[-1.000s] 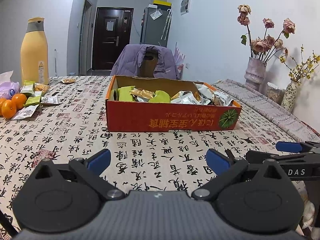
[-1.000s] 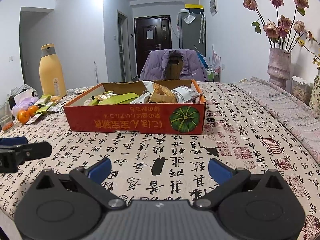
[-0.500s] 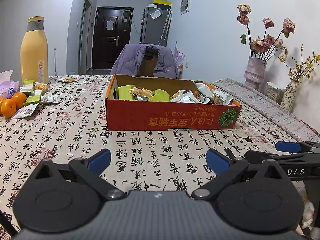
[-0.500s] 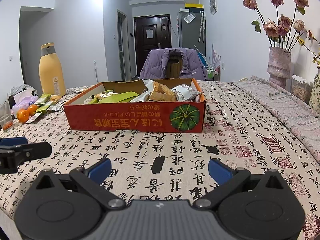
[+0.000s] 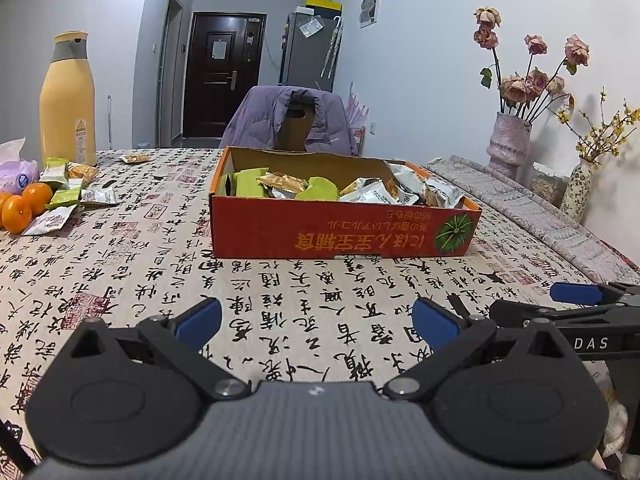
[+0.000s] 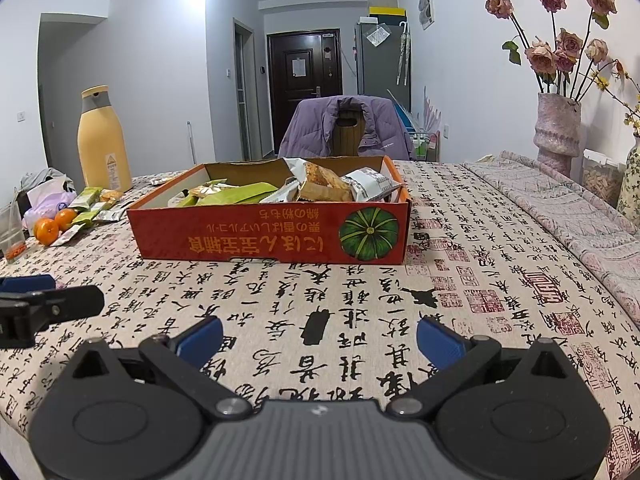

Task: Organize snacks

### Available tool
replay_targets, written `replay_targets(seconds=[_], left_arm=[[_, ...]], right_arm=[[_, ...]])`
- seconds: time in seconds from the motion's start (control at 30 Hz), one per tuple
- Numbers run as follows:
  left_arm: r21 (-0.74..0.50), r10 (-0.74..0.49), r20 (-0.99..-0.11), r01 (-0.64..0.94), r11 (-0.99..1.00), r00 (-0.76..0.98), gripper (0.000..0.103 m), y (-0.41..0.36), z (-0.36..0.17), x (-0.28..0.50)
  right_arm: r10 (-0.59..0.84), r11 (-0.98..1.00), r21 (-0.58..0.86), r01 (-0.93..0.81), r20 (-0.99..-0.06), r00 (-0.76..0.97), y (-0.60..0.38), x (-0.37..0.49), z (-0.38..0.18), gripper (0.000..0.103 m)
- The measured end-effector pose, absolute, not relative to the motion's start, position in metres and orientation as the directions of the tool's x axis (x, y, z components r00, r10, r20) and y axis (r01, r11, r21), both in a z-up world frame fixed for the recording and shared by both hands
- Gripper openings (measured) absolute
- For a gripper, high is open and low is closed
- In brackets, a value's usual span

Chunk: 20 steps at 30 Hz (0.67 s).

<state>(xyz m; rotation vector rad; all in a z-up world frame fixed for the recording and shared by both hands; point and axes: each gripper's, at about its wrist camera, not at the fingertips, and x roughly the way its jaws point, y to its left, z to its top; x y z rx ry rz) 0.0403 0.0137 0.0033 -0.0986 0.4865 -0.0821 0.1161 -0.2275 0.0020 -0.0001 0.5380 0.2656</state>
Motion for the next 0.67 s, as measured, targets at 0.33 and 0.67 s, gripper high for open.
replay_targets(seconds=[0.33, 0.67], left_arm=[[-0.115, -0.108, -0.457, 0.062, 0.991, 0.883, 0.103, 0.0135, 0.0049, 0.0376], [-0.104, -0.11, -0.452, 0.071, 0.992, 0.885, 0.103, 0.0115, 0.0037, 0.0369]], right_arm=[[0.25, 0.966, 0.07, -0.249, -0.507, 0.825, -0.2273, 0.1164, 0.0026, 0.103], [0.252, 0.965, 0.072, -0.251, -0.518, 0.818, -0.2272, 0.1165, -0.0051, 0.103]])
